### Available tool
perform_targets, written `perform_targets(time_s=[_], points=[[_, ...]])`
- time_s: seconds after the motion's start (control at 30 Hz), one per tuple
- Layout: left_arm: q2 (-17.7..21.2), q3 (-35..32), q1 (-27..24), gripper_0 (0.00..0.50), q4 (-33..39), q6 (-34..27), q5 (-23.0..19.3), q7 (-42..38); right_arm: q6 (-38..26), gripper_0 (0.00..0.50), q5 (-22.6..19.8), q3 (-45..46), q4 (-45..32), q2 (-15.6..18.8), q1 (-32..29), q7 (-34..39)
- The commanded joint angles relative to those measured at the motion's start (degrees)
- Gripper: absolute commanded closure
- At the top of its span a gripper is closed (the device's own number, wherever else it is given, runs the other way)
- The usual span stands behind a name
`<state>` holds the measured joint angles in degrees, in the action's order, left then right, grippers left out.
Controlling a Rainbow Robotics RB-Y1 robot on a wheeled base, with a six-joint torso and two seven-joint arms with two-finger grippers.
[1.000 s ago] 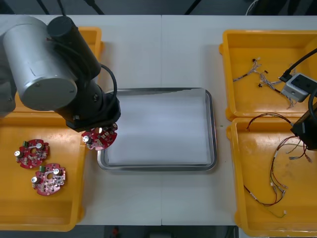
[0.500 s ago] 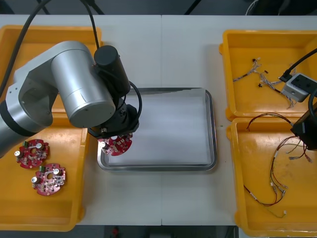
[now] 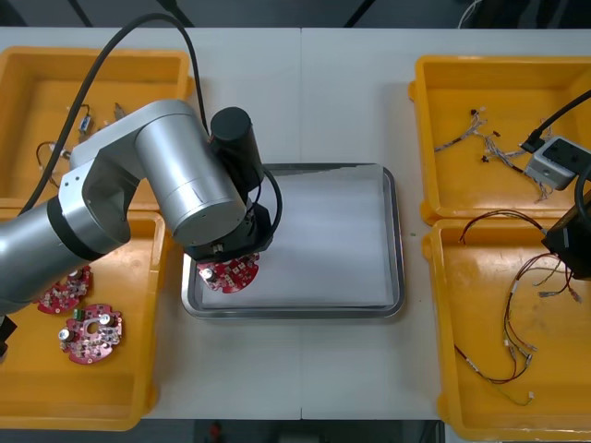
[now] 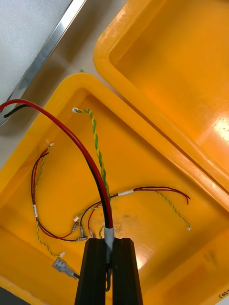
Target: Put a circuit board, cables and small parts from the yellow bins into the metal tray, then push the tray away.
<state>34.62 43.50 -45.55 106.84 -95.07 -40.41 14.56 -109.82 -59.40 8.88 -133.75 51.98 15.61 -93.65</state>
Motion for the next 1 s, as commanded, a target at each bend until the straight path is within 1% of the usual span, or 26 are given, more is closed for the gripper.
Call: perform_targets(time_s=[0.03,0.33,0.43,0.7,0.73,0.77,0.8,0.83,0.87,0.9,0.97,1.0], points=[[-1.58,3.43,-2.53,0.5,-1.02,2.96,2.35,-3.93,-0.18,0.5,0.42,-0.44,-0.28,2.25,1.35,-0.75],[-1.84,4.92,-2.44,0.5,-2.07,4.19,2.7,-4.72,-0.18,0.5,0.42,-0.44,-0.28,2.25,1.35,-0.75],[-1.84,5.8,-2.44,0.5,-2.69,5.15,3.67,-4.89,-0.18,0.5,0.42,-0.44,-0.28,2.25,1.35,-0.75],[-1.84,5.89,-2.44,0.491,-3.04,5.42,3.67,-4.98,-0.18,0.5,0.42,-0.44,-0.28,2.25,1.35,-0.75],[-1.84,5.89,-2.44,0.464,-3.04,5.5,3.67,-5.16,-0.18,0.5,0.42,-0.44,-0.28,2.25,1.35,-0.75],[-1.84,5.89,-2.53,0.41,-3.04,5.5,3.67,-5.24,-0.18,0.5,0.42,-0.44,-0.28,2.25,1.35,-0.75],[-1.84,5.89,-2.44,0.395,-3.04,5.59,3.67,-5.24,-0.18,0.5,0.42,-0.44,-0.28,2.25,1.35,-0.75],[-1.84,5.89,-2.53,0.361,-3.04,5.77,3.67,-5.24,-0.18,0.5,0.42,-0.44,-0.28,2.25,1.35,-0.75],[-1.84,5.89,-2.53,0.301,-2.95,5.86,3.67,-5.33,-0.18,0.5,0.42,-0.44,-0.28,2.25,1.35,-0.75],[-1.84,5.89,-2.44,0.267,-2.95,5.86,3.58,-5.33,-0.18,0.5,0.42,-0.44,-0.28,2.25,1.35,-0.75],[-1.84,5.89,-2.53,0.181,-2.95,5.94,3.67,-5.42,-0.18,0.5,0.42,-0.44,-0.28,2.25,1.35,-0.75],[-1.84,5.89,-2.44,0.165,-2.95,5.94,3.67,-5.42,-0.18,0.5,0.42,-0.44,-0.28,2.25,1.35,-0.75]])
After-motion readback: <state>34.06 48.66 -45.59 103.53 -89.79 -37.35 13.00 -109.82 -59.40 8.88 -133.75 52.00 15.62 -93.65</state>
